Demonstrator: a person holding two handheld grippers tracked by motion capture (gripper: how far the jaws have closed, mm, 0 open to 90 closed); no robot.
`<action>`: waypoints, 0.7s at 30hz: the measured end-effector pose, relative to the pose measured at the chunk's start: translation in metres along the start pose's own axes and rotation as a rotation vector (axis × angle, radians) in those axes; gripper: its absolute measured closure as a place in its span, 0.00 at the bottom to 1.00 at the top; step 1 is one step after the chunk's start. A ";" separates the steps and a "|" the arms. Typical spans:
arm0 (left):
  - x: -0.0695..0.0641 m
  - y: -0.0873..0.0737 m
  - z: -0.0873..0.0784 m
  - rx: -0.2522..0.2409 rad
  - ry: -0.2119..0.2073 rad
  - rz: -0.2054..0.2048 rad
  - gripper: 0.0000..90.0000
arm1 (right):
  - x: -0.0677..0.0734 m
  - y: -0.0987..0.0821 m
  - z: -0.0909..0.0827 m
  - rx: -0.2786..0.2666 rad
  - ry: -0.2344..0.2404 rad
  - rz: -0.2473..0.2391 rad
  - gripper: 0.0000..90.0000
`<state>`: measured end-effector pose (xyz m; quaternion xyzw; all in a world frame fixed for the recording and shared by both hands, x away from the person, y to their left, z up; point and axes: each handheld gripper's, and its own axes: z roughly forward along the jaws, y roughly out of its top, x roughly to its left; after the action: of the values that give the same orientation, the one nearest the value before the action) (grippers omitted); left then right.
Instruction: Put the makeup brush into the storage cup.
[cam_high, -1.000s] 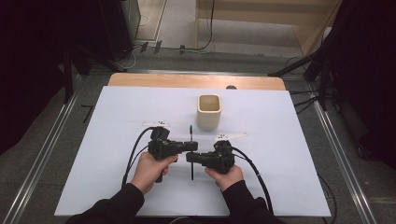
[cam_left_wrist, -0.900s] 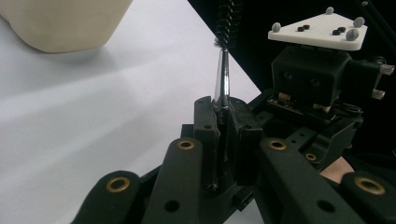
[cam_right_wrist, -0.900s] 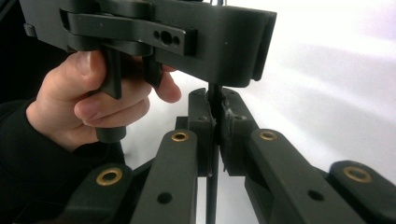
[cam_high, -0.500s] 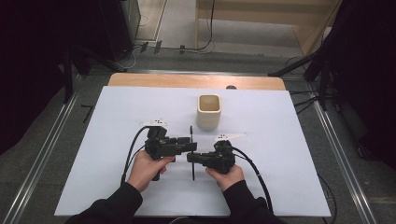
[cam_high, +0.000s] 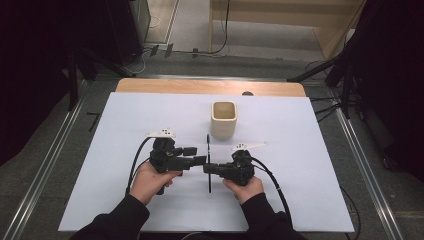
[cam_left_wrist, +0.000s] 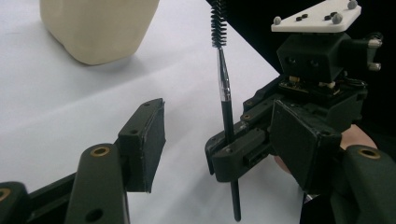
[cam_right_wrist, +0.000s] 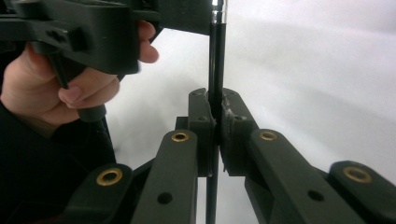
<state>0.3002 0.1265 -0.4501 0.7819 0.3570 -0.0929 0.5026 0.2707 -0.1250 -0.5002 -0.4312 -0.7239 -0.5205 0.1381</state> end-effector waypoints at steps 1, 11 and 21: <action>0.000 0.000 -0.001 0.001 0.004 0.004 0.40 | 0.000 0.000 0.000 -0.001 -0.001 0.000 0.95; 0.002 -0.002 -0.008 0.039 0.078 0.055 0.37 | -0.001 0.001 -0.002 0.009 -0.029 -0.017 0.95; 0.002 -0.005 -0.011 0.067 0.115 0.120 0.34 | -0.005 0.001 -0.004 0.012 -0.052 -0.020 0.95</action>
<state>0.2957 0.1378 -0.4496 0.8222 0.3344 -0.0297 0.4596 0.2729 -0.1310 -0.5007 -0.4364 -0.7348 -0.5060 0.1164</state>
